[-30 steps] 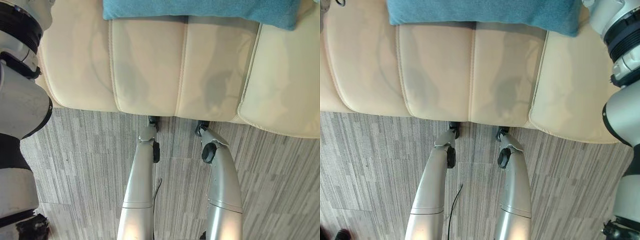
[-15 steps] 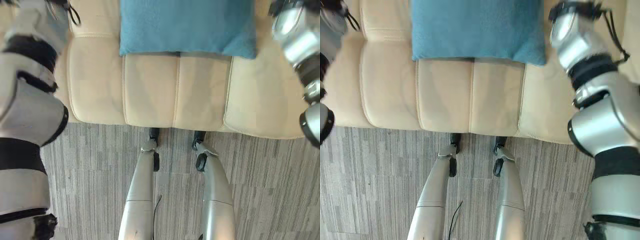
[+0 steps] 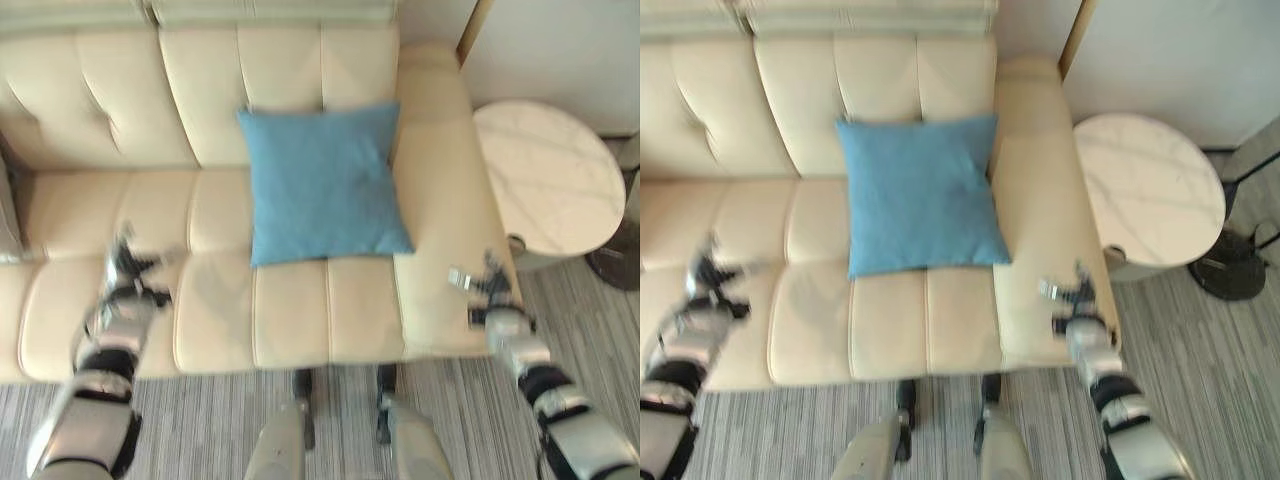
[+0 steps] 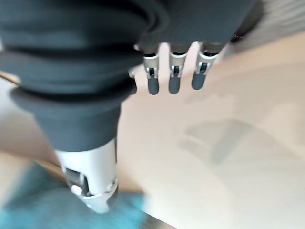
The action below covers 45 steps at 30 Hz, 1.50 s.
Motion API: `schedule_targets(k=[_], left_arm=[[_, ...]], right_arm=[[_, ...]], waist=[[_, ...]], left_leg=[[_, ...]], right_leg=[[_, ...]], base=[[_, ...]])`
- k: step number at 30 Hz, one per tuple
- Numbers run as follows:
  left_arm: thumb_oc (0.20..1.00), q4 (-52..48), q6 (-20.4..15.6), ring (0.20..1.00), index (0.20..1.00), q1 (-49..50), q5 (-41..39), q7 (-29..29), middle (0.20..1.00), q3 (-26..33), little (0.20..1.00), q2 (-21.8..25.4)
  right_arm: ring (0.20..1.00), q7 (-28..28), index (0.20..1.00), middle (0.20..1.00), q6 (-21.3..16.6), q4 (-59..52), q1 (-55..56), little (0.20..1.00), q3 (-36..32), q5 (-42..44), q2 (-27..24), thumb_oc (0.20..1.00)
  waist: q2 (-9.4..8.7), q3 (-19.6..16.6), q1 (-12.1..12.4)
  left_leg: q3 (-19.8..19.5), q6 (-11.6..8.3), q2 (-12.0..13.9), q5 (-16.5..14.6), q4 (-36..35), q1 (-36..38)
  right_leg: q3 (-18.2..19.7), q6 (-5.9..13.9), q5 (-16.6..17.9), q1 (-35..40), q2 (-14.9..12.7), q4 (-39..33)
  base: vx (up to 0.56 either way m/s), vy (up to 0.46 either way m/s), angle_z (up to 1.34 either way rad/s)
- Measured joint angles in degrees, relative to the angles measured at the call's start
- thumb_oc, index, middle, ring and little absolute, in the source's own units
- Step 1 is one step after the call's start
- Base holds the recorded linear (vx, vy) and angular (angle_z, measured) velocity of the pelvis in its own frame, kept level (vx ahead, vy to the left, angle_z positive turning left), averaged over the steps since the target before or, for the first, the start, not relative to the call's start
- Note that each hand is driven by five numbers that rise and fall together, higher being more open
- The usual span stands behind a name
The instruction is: Pick up all the scattered cushions and arrange them neatly on the sofa.
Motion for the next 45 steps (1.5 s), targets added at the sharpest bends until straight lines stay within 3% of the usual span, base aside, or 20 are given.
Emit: schedule_targets(k=[3,9,13,18,22,23,24,25,27,28,30,31,32,36,37,38,39,42,44,45], left_arm=[[1.000,7.91,0.82,1.000,1.000,9.86,0.57,-4.76,1.000,-0.46,1.000,-9.55],[1.000,11.19,1.64,1.000,1.000,17.95,1.96,-9.38,1.000,2.27,1.000,-16.44],[1.000,13.31,2.67,1.000,1.000,21.37,1.65,-10.92,1.000,3.45,1.000,-17.76],[1.000,15.04,3.94,1.000,1.000,22.97,1.37,-11.88,1.000,3.91,1.000,-18.05],[1.000,15.03,3.84,1.000,1.000,20.11,1.69,-11.76,1.000,1.63,1.000,-17.42],[1.000,15.06,3.86,1.000,1.000,20.17,1.89,-11.66,1.000,1.54,1.000,-17.59],[1.000,15.07,3.85,1.000,1.000,19.99,2.04,-11.57,1.000,1.59,1.000,-17.73],[1.000,15.02,3.71,1.000,1.000,19.60,2.24,-11.36,1.000,1.46,1.000,-17.94],[1.000,14.99,3.64,1.000,1.000,20.06,2.36,-11.04,1.000,1.22,1.000,-17.77],[1.000,15.17,3.78,1.000,1.000,20.46,2.38,-10.97,1.000,1.11,1.000,-17.77],[1.000,15.14,3.80,1.000,1.000,20.90,2.41,-10.92,1.000,1.08,1.000,-17.34],[1.000,15.15,3.73,1.000,1.000,20.93,2.43,-10.70,1.000,0.53,1.000,-18.58],[1.000,15.38,3.76,1.000,1.000,21.36,2.50,-10.47,1.000,0.04,1.000,-19.15],[1.000,15.24,3.67,1.000,1.000,20.65,2.79,-10.35,1.000,-0.82,1.000,-19.61],[1.000,15.13,3.60,1.000,1.000,19.19,2.81,-10.18,1.000,-2.00,1.000,-19.28],[1.000,15.16,3.63,1.000,1.000,18.90,2.81,-10.25,1.000,-2.87,1.000,-19.33],[1.000,15.23,3.73,1.000,1.000,18.86,2.80,-10.35,1.000,-2.87,1.000,-19.61],[1.000,15.31,3.69,1.000,1.000,18.33,2.80,-11.00,1.000,-2.81,1.000,-20.05],[1.000,15.87,3.63,1.000,1.000,17.50,3.04,-11.39,1.000,-2.86,1.000,-20.21],[1.000,16.21,3.65,1.000,1.000,16.40,4.50,-11.95,1.000,-2.84,1.000,-20.68]], right_arm=[[1.000,2.81,1.000,1.000,0.07,7.55,5.81,1.000,-1.48,-2.17,2.63,1.000],[1.000,6.47,1.000,1.000,1.10,16.27,12.92,1.000,-2.47,-7.74,4.14,1.000],[1.000,8.18,1.000,1.000,2.34,17.81,16.38,1.000,-2.96,-9.66,5.74,1.000],[1.000,8.76,1.000,1.000,2.63,18.51,18.14,1.000,-2.92,-9.72,8.35,1.000],[1.000,8.66,1.000,1.000,2.38,18.54,16.85,1.000,-2.60,-9.35,10.30,1.000],[1.000,8.61,1.000,1.000,2.34,18.71,15.96,1.000,-2.54,-8.93,10.36,1.000],[1.000,8.57,1.000,1.000,2.34,18.67,15.50,1.000,-2.55,-8.91,10.33,1.000],[1.000,8.53,1.000,1.000,2.33,18.83,14.75,1.000,-2.55,-8.90,10.25,1.000],[1.000,8.51,1.000,1.000,2.24,18.94,14.48,1.000,-2.58,-8.91,10.24,1.000],[1.000,8.48,1.000,1.000,2.21,18.97,14.04,1.000,-2.58,-8.91,10.11,1.000],[1.000,8.33,1.000,1.000,2.18,18.81,13.52,1.000,-2.42,-8.93,10.22,1.000],[1.000,8.11,1.000,1.000,2.15,19.04,12.61,1.000,-2.41,-8.94,9.42,1.000],[1.000,7.99,1.000,1.000,2.20,19.84,13.21,1.000,-2.40,-8.94,8.88,1.000],[1.000,7.93,1.000,1.000,2.28,20.39,15.10,1.000,-0.23,-9.03,7.99,1.000],[1.000,7.84,1.000,1.000,2.38,20.72,15.00,1.000,-0.23,-9.03,8.14,1.000],[1.000,7.77,1.000,1.000,2.33,20.73,14.83,1.000,-0.13,-9.07,7.94,1.000],[1.000,7.55,1.000,1.000,2.39,20.81,15.06,1.000,-0.04,-9.09,7.66,1.000],[1.000,7.45,1.000,1.000,2.60,21.24,16.54,1.000,1.66,-10.35,6.46,1.000],[1.000,7.62,1.000,1.000,3.49,22.73,16.81,1.000,1.89,-11.47,6.08,1.000],[1.000,8.05,1.000,1.000,3.65,23.47,17.10,1.000,1.86,-12.21,6.05,1.000]], waist=[[1.02,-4.54,-0.05],[1.40,-9.44,0.04],[0.93,-11.99,0.04],[-0.75,-12.03,0.17],[-1.51,-9.31,0.24],[-0.44,-8.59,0.67],[0.65,-8.02,0.95],[2.85,-6.98,1.59],[2.93,-7.06,3.07],[2.81,-7.11,3.61],[1.10,-7.36,4.60],[4.17,-6.52,4.60],[5.59,-6.22,4.59],[7.46,-5.70,4.03],[5.59,-5.06,4.13],[5.04,-4.71,4.13],[4.38,-4.53,3.73],[2.54,-4.42,1.43],[2.23,-4.42,-0.13],[3.09,-4.42,-0.68]], left_leg=[[1.79,0.20,-0.60,0.41,-5.61,7.93],[1.58,-0.19,-0.23,1.39,-9.71,14.27],[1.65,-0.57,-0.21,0.85,-9.78,15.36],[1.89,-0.10,-0.46,0.69,-9.76,15.17],[2.41,1.41,-0.55,2.41,-6.83,10.85],[3.31,2.77,1.03,3.97,-7.24,9.65],[3.35,2.67,2.33,4.10,-7.42,9.33],[3.51,2.50,4.79,4.80,-7.34,8.89],[4.71,2.53,5.47,5.23,-7.27,8.91],[4.94,2.08,5.42,5.13,-7.21,8.56],[6.10,0.18,5.11,6.51,-7.05,7.88],[4.97,-1.57,7.02,7.74,-7.11,7.58],[4.40,-2.44,8.15,8.96,-6.86,7.43],[0.57,-6.72,11.34,13.25,-3.83,5.19],[-1.20,-10.04,11.39,18.10,-3.63,3.02],[-1.82,-9.62,11.12,19.33,-3.62,2.81],[-1.79,-10.33,10.27,18.39,-2.54,2.83],[-0.34,-5.93,5.05,3.78,8.37,3.09],[0.24,-4.13,3.19,-0.26,8.93,6.98],[0.30,-3.09,2.68,-2.43,6.37,9.76]], right_leg=[[1.42,0.77,1.14,6.95,0.01,-5.46],[1.24,0.97,0.86,12.27,0.68,-6.85],[1.24,1.49,0.06,13.36,0.66,-6.86],[1.39,1.03,-0.22,12.48,0.33,-6.24],[1.66,4.70,0.52,7.53,-0.37,-1.86],[1.58,3.56,-2.09,5.59,0.06,1.67],[1.23,3.09,-3.82,3.84,1.09,6.56],[1.20,3.38,-8.00,2.86,2.93,16.44],[2.48,4.17,-13.52,4.02,2.43,24.21],[3.21,4.52,-16.02,7.45,2.30,22.37],[2.87,2.45,-17.04,14.04,1.96,9.77],[2.83,0.96,-13.47,16.64,4.40,3.56],[2.68,-0.13,-12.28,17.25,6.27,2.28],[1.47,-3.66,-11.53,17.06,9.54,3.28],[1.06,-5.87,-12.77,14.34,9.09,5.44],[1.15,-7.19,-11.99,13.87,8.78,5.54],[1.02,-7.73,-10.98,13.69,8.49,5.01],[-0.24,-8.13,-8.66,13.14,5.55,3.96],[-0.28,-7.57,-7.55,12.63,4.69,3.08],[-0.51,-7.08,-7.39,12.23,4.51,2.98]], base=[[0.06,0.017,-0.30],[0.02,0.000,-0.02],[-0.02,0.004,0.01],[-0.22,-0.014,-0.03],[-0.35,-0.057,-0.01],[-0.23,-0.087,-0.17],[-0.23,-0.160,-0.24],[-0.14,-0.113,-0.20],[-0.23,-0.178,-0.30],[-0.33,-0.282,-0.40],[-0.28,-0.250,-0.39],[-0.22,-0.181,-0.30],[-0.32,-0.254,-0.04],[-0.34,-0.169,0.12],[-0.23,-0.079,0.03],[-0.34,-0.115,-0.07],[-0.34,-0.109,-0.08],[-0.16,-0.048,0.19],[-0.08,0.021,0.28],[-0.03,0.053,0.23]])
